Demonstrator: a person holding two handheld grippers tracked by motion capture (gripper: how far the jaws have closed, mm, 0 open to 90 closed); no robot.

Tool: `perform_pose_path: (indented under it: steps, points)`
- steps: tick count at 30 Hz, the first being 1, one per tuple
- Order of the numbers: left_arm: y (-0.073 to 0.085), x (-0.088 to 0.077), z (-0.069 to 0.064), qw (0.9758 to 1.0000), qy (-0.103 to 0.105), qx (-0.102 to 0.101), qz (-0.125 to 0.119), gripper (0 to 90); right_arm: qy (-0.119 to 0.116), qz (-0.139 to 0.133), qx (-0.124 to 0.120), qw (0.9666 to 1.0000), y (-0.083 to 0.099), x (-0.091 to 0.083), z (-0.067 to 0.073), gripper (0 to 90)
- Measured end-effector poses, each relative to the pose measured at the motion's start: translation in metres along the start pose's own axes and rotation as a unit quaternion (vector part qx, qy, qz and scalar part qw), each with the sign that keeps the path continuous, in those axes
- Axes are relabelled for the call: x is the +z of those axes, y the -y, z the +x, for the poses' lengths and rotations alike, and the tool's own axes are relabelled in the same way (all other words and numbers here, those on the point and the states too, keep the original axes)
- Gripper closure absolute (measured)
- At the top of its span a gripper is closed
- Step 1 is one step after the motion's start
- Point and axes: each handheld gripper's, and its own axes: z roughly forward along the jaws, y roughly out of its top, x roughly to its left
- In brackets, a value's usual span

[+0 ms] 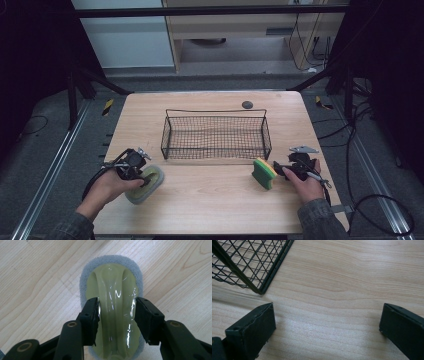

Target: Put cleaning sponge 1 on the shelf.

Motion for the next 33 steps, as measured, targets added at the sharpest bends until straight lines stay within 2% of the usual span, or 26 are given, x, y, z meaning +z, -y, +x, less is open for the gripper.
perform_pose_path:
  steps: [3, 6, 8, 16, 18, 21, 22, 23, 28, 29, 33]
  points:
    - [-0.001, 0.004, 0.002, 1.0000, 0.006, -0.004, 0.003, 54.5, -0.002, 0.000, -0.001, 1.0000, 0.000, 0.000, 0.000, 0.7]
    - [-0.002, 0.006, 0.006, 1.0000, 0.003, -0.006, 0.005, 57.7, -0.002, 0.000, -0.001, 1.0000, 0.000, 0.000, 0.000, 0.7]
    - [-0.001, 0.008, 0.007, 0.9999, 0.009, -0.010, 0.006, 59.1, -0.002, 0.000, -0.001, 1.0000, 0.000, 0.000, 0.000, 0.7]
    - [0.001, 0.012, 0.006, 0.9998, 0.013, -0.008, 0.009, 65.4, -0.001, -0.001, -0.002, 1.0000, 0.000, 0.000, 0.000, 0.7]
    - [0.002, 0.010, 0.006, 0.9999, 0.015, -0.003, 0.006, 70.0, -0.001, -0.001, -0.003, 1.0000, 0.000, 0.000, 0.000, 0.7]
    - [0.004, 0.007, 0.005, 0.9999, 0.010, 0.003, 0.006, 70.4, -0.001, -0.001, -0.003, 1.0000, 0.000, 0.000, 0.000, 0.7]
    - [0.004, 0.005, 0.004, 1.0000, 0.008, 0.003, 0.002, 70.4, -0.001, -0.001, -0.003, 1.0000, 0.000, 0.000, 0.000, 0.7]
    - [0.006, 0.000, 0.003, 0.9999, 0.003, 0.009, -0.014, 70.4, -0.001, -0.001, -0.002, 1.0000, 0.000, 0.000, 0.000, 0.7]
    - [0.010, -0.012, -0.003, 0.9990, -0.009, 0.025, -0.036, 70.4, -0.001, -0.001, -0.003, 1.0000, 0.000, 0.000, 0.000, 0.7]
    - [0.011, -0.019, -0.006, 0.9982, -0.019, 0.036, -0.044, 70.4, -0.001, -0.001, -0.003, 1.0000, 0.000, 0.000, 0.000, 0.7]
    - [0.012, -0.026, -0.008, 0.9968, -0.029, 0.046, -0.058, 70.4, -0.001, 0.000, -0.002, 1.0000, 0.000, 0.000, 0.000, 0.7]
